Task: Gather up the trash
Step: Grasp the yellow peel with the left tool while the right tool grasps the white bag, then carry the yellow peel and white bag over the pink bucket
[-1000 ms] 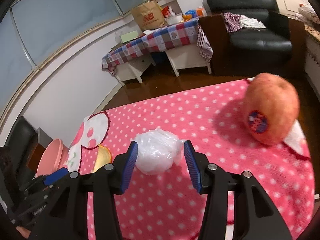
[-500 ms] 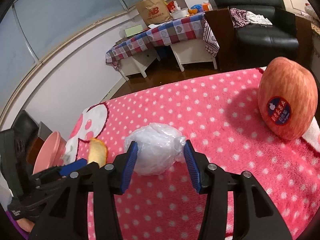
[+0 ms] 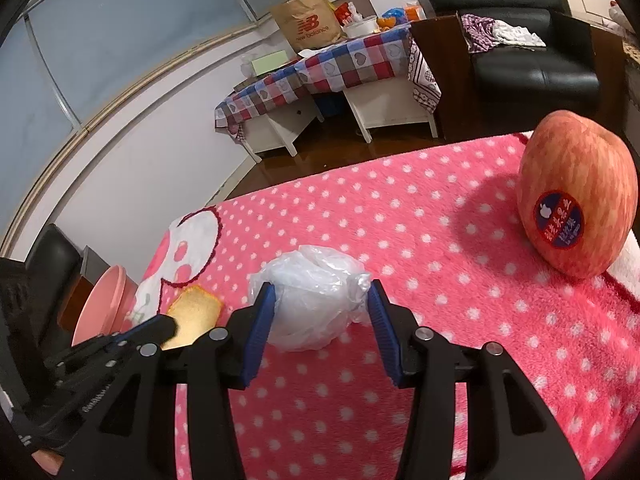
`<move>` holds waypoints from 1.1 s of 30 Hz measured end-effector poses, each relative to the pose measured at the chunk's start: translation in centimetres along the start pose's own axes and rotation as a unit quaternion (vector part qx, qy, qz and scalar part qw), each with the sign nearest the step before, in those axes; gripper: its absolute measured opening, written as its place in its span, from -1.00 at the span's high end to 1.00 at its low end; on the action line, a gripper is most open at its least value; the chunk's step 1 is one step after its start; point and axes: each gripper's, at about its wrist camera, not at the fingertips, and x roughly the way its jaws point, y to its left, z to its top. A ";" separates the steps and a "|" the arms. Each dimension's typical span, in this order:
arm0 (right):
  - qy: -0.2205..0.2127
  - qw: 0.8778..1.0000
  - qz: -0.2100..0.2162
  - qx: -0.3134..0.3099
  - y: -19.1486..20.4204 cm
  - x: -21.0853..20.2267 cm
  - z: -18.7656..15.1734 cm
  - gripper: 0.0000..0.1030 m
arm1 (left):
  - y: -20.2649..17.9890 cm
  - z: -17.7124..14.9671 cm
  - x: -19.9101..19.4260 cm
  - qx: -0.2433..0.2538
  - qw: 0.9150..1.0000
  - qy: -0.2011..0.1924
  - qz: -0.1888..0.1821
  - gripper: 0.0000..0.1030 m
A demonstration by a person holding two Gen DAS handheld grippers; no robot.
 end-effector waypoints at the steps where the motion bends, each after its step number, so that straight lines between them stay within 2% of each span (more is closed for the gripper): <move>1: -0.002 1.000 0.000 -0.001 0.1 -0.1 0.0 0.06 | 0.2 0.0 -0.2 -0.002 1.000 -0.001 0.001 0.91; 15: -0.012 1.000 0.008 -0.017 0.8 -0.6 -0.1 0.22 | 4.6 -2.4 -4.8 -0.043 0.999 -0.013 0.024 0.91; 22: -0.019 1.000 0.001 -0.020 1.0 -1.2 0.1 0.26 | 6.8 -3.3 -7.3 -0.056 0.997 -0.031 0.036 0.91; 33: -0.021 0.999 0.015 -0.041 4.3 -3.4 -0.5 0.27 | 9.3 -4.0 -10.2 -0.074 0.994 -0.064 0.050 0.91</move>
